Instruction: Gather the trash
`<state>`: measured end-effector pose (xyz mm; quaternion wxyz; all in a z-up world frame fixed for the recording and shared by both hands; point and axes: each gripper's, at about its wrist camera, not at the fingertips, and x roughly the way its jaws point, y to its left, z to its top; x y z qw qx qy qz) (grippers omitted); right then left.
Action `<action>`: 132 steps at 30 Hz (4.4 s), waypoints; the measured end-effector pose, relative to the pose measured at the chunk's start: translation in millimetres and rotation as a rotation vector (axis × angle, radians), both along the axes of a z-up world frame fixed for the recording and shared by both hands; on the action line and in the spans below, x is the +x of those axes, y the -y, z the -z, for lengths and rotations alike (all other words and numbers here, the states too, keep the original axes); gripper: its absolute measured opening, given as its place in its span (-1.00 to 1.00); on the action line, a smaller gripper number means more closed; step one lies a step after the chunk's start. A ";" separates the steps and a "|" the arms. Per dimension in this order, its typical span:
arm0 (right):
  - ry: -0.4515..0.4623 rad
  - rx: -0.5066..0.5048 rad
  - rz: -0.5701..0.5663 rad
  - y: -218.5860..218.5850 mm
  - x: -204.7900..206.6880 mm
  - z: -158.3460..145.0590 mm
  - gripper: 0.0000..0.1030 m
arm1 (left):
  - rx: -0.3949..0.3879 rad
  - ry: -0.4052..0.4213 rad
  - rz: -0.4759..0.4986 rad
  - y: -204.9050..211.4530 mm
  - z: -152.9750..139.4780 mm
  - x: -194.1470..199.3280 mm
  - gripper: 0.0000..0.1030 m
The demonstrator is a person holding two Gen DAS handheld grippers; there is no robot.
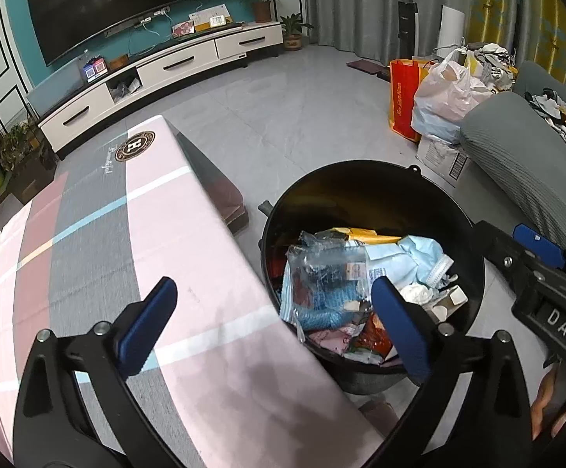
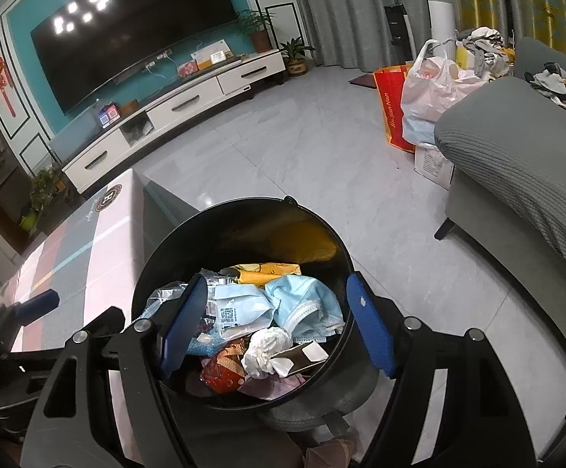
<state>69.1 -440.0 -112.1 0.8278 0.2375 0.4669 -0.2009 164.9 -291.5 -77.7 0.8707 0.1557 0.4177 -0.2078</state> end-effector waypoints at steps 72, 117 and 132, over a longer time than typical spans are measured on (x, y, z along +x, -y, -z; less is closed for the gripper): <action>-0.038 -0.217 -0.130 -95.0 -66.2 -158.0 0.94 | -0.027 0.038 -0.161 -116.0 -128.2 -130.8 0.94; -0.040 -0.229 -0.136 -95.9 -65.3 -159.1 0.94 | -0.037 0.034 -0.168 -119.7 -125.1 -131.4 0.94; -0.038 -0.235 -0.140 -95.4 -66.4 -160.1 0.94 | -0.032 0.036 -0.162 -117.2 -123.2 -132.9 0.94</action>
